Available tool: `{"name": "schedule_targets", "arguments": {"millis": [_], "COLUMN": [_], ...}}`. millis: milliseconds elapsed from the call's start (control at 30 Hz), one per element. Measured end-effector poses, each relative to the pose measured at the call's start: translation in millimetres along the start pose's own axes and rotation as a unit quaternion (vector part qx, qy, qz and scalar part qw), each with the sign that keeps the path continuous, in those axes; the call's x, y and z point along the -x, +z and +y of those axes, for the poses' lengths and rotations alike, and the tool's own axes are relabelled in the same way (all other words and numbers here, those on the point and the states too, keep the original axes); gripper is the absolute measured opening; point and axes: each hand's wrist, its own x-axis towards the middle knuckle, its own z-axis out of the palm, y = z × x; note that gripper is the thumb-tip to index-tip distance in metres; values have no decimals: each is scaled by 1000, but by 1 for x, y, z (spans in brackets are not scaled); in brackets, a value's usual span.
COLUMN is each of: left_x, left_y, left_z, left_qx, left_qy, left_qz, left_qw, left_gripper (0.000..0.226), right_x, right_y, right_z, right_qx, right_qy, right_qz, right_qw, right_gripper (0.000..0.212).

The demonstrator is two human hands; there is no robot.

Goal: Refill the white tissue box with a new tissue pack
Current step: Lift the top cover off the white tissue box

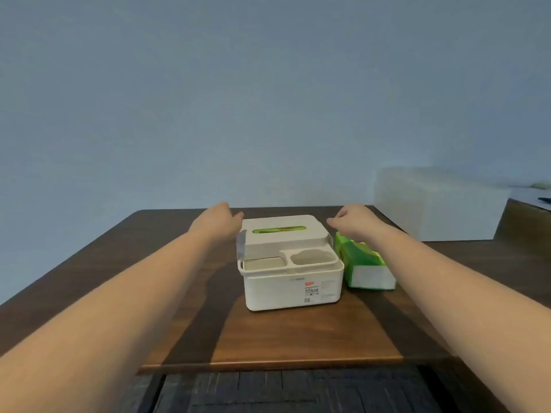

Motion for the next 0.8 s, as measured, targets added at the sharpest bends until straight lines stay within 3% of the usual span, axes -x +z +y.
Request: {"name": "schedule_targets", "arguments": {"millis": [133, 267, 400, 533, 600, 800], "left_x": [7, 11, 12, 10, 7, -7], "left_y": [-4, -6, 0, 5, 7, -22], "left_z": [-6, -6, -6, -4, -8, -29], "left_qx": [12, 58, 116, 144, 191, 237], "left_qy": [-44, -54, -52, -65, -83, -70], "left_qz": [-26, -106, -148, -130, -111, -17], "left_qw": [999, 991, 981, 979, 972, 969], "left_gripper": [42, 15, 6, 7, 7, 14], "right_x": [3, -3, -11, -10, -12, -24], "right_y": [4, 13, 27, 28, 27, 30], "right_z": [-5, -13, -17, -22, -25, -50], "right_qx": [-37, -20, 33, 27, 17, -64], "right_qy": [9, 16, 54, 104, 119, 61], "right_qz": [-12, -23, -19, -17, -18, 35], "right_qw": [999, 999, 998, 994, 993, 995], "right_gripper": [38, 36, 20, 6, 10, 7]}}
